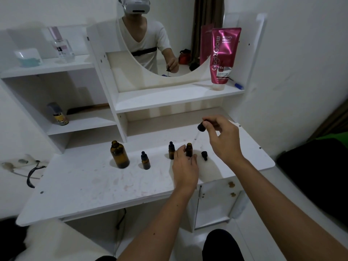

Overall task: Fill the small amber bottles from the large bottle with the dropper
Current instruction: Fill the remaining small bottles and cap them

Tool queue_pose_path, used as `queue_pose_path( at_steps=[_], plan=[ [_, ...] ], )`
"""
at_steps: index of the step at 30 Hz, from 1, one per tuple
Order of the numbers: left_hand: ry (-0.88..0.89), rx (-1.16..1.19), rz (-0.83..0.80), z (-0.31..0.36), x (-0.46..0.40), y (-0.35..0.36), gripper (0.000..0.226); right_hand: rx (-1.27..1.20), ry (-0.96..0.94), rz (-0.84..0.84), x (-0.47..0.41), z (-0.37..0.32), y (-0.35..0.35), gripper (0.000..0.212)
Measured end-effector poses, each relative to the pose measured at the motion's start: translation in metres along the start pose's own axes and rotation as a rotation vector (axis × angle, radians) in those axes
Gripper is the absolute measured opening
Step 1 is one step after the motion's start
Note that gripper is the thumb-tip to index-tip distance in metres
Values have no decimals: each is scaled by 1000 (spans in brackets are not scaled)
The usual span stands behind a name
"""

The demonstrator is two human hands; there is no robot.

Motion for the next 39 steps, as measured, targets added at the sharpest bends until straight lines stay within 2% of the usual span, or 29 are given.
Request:
queue_pose_path(
  at_steps=[7,13,22,32,39],
  plan=[
    [24,-19,26,-5,-6,3,23,22,-45,1,-1,-1,3,15],
    [39,-28,18,-6,-5,3,20,57,-140,-40,-3,-5,10,14],
    [58,-28,28,-1,-2,0,19,77,-170,26,-3,-3,-1,14],
    [76,-61,18,-2,0,0,22,107,-235,-130,5,0,32,6],
    [67,-69,13,-4,-1,0,21,116,-207,-158,0,-1,37,12]
  ],
)
Point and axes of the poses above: each hand's wrist, its own x-axis away from the middle knuckle, its own y-axis out of the palm, z = x × y, the point moved 6 cm from there along -x, towards the middle knuckle, and after that the axes turned 13 degrees about x, right-handed, at the moved point
